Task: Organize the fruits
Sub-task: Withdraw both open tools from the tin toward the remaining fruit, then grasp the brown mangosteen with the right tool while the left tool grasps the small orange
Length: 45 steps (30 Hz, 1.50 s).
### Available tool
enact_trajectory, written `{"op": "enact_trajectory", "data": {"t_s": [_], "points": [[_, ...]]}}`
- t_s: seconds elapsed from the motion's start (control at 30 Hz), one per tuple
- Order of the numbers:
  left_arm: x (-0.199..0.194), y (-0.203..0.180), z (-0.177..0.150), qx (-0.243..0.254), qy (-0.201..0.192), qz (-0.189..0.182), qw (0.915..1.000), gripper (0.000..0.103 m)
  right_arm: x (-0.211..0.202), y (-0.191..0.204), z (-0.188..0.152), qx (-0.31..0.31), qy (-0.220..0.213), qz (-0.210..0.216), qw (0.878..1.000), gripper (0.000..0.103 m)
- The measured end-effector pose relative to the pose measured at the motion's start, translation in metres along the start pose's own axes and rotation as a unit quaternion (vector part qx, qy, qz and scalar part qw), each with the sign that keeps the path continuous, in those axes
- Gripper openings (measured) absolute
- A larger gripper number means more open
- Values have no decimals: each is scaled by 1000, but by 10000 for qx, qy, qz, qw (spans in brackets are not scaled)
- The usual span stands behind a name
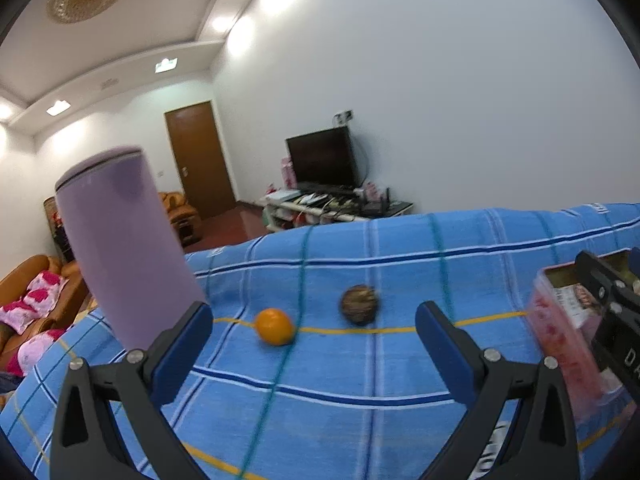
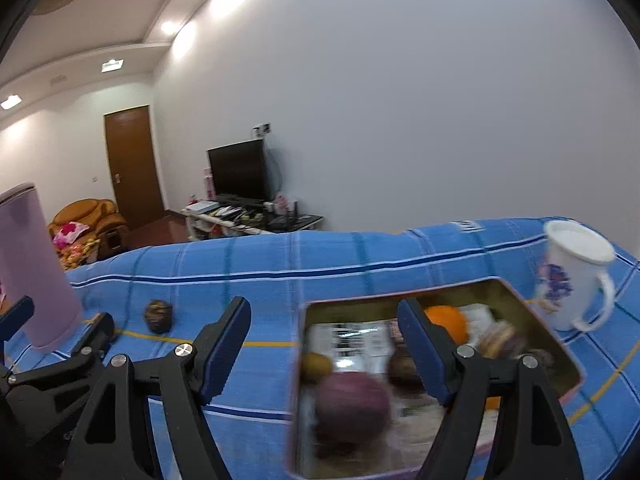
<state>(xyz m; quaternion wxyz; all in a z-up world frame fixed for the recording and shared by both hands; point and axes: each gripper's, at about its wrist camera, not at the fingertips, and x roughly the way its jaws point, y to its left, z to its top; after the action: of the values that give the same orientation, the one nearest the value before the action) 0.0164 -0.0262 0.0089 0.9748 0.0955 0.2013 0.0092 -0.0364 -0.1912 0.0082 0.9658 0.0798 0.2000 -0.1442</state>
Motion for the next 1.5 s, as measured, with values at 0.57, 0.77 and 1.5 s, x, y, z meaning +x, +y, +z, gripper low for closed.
{"op": "enact_trajectory", "data": {"t_s": [0.57, 0.77, 1.5], "points": [[75, 86, 4, -419, 978, 1188, 9872, 103, 84, 104, 0, -229, 1212, 1247, 9845, 77], [92, 116, -8, -828, 1284, 1156, 9815, 103, 125, 141, -5, -443, 1807, 1574, 9699, 77], [82, 111, -9, -864, 1202, 166, 9888, 102, 94, 117, -15, -564, 1826, 1846, 9640, 42]]}}
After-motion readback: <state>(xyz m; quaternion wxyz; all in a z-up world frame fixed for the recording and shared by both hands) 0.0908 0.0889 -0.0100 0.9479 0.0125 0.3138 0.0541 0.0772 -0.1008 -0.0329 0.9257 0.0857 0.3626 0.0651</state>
